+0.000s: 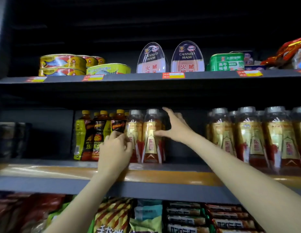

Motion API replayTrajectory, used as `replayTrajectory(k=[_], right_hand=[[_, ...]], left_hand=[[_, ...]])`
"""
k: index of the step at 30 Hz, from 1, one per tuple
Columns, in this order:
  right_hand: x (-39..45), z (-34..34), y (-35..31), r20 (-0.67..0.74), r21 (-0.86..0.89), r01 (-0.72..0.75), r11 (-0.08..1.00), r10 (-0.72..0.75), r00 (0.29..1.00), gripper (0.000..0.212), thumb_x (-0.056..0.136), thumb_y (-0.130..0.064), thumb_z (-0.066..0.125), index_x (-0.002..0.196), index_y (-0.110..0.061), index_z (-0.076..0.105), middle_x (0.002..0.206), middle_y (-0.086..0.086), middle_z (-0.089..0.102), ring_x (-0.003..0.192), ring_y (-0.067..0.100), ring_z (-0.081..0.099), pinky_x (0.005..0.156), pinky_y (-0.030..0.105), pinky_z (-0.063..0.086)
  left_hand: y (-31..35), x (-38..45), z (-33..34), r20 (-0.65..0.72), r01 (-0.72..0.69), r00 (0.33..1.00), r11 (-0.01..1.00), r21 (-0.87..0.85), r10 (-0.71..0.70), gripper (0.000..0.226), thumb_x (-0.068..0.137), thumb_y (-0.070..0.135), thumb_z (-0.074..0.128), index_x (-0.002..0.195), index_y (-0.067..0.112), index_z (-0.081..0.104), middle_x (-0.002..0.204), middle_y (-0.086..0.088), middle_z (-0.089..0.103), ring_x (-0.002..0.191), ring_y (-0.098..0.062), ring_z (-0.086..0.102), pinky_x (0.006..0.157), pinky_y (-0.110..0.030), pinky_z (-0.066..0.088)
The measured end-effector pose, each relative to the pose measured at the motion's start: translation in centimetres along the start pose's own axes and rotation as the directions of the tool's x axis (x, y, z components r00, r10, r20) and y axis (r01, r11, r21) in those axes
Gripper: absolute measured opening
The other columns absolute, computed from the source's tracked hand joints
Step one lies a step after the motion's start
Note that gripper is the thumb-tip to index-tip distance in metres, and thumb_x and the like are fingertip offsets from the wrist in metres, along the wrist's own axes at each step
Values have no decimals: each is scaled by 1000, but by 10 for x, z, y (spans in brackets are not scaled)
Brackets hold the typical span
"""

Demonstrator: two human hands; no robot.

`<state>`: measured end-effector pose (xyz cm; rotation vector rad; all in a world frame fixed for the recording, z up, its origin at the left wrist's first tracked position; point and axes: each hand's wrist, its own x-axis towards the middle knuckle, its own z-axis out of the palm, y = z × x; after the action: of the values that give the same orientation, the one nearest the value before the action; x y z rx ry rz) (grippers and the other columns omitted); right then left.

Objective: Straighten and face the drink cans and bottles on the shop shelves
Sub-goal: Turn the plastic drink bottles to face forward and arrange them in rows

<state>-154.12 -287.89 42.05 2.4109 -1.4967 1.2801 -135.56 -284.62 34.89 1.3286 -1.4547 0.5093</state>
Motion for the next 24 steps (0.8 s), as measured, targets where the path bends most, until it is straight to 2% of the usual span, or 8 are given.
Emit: replayTrajectory(k=[5,8,11,16,19,21,22,24], right_hand=[[28,45,-25,-48,159,-138,978,147,988,113,76,-34,77,151,-29,-7,158,19,6,141,37,23,107,45,32],[27,41,-24,-84,177,-138,974,155,984,116,72,-32,81,151,-27,-4,157,15,16,141,34,25,108,44,31],[9,18,-14,-125,350,-90,932,141,982,119,66,-25,85,150,-32,1,152,11,30,136,31,34,107,45,36],[-46,-23,2,-251,643,-44,764,265,931,103,64,-20,86,142,-38,22,132,1,46,110,19,53,91,45,51],[-69,-50,7,-254,801,-14,599,361,897,92,67,-17,83,138,-35,28,120,-4,48,89,11,57,69,36,53],[-80,-64,8,-242,865,13,502,395,886,86,69,-16,82,136,-33,30,122,-2,50,92,13,59,67,36,53],[-84,-69,8,-232,889,22,457,409,882,83,69,-16,81,133,-34,31,125,1,51,96,17,61,68,38,54],[-92,-75,4,-200,929,31,369,427,882,75,71,-15,79,128,-33,35,126,5,53,102,22,61,66,40,55]], left_hand=[[-4,3,5,5,4,1000,1000,-31,-4,22,92,29,49,102,16,63,114,-1,51,106,-17,45,95,-39,39],[-3,5,7,23,-9,1000,1000,-27,9,23,92,27,49,104,14,62,115,-1,50,108,-18,44,97,-41,40],[-3,8,10,33,-30,999,999,-25,31,24,92,27,48,104,12,62,116,-2,50,108,-19,43,96,-40,40],[0,5,4,21,-88,996,996,-14,88,23,92,24,47,103,10,63,114,-5,52,107,-22,46,91,-39,41],[14,-3,-7,-72,-237,968,971,36,239,30,94,25,44,117,11,57,119,-5,53,111,-23,50,91,-34,37],[35,-15,-17,-110,-351,934,931,-105,340,46,94,42,37,130,15,47,123,5,50,115,-11,48,92,-25,35],[48,-21,-23,-38,-320,946,908,-271,322,56,93,54,36,136,18,40,124,11,46,115,-4,45,95,-21,34],[71,-31,-32,240,-56,938,797,-602,248,76,79,64,50,140,24,31,128,13,48,113,1,49,99,-25,42]])
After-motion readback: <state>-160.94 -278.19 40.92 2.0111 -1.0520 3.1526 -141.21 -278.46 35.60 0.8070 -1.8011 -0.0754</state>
